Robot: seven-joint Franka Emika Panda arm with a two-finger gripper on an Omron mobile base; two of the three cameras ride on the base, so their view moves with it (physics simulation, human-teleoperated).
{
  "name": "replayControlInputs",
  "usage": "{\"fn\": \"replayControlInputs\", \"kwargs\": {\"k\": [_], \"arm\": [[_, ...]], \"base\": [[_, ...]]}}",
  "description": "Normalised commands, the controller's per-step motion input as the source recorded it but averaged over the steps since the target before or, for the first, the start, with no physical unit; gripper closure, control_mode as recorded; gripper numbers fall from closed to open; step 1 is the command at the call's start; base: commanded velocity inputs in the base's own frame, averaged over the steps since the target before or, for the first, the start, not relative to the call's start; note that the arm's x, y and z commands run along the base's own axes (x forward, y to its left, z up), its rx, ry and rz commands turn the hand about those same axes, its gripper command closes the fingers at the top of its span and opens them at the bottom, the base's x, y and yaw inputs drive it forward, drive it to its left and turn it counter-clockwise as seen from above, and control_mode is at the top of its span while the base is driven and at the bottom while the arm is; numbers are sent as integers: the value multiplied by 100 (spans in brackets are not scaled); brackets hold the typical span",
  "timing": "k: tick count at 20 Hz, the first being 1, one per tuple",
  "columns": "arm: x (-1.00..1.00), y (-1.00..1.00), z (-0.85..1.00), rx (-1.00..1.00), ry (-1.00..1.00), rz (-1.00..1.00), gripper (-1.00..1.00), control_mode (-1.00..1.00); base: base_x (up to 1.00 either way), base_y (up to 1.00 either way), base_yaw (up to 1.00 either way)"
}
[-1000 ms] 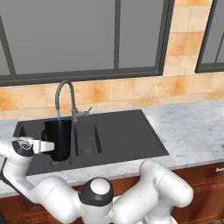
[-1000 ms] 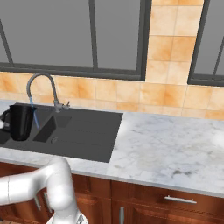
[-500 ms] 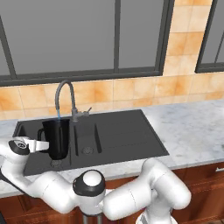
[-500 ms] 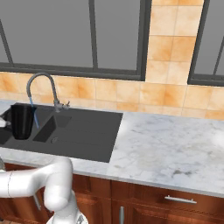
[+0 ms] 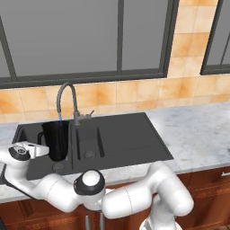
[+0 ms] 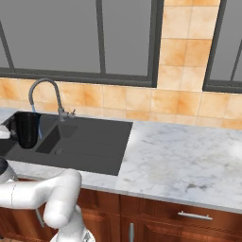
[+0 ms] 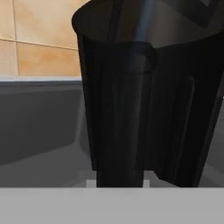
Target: Turn on the sink faucet and place the jug under the water for a few seconds to fill it up.
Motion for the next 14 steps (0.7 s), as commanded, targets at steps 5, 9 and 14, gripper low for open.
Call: {"fn": "replayControlInputs", "kwargs": {"k": [5,9,14], "arm": [[30,2,-34,7,-8,0,100,-100],[19,1,-33,18,-13,5,100,-100],[21,0,-31,21,-18,8,100,-100]], "base": [[0,0,0],[0,0,0],[0,0,0]]}}
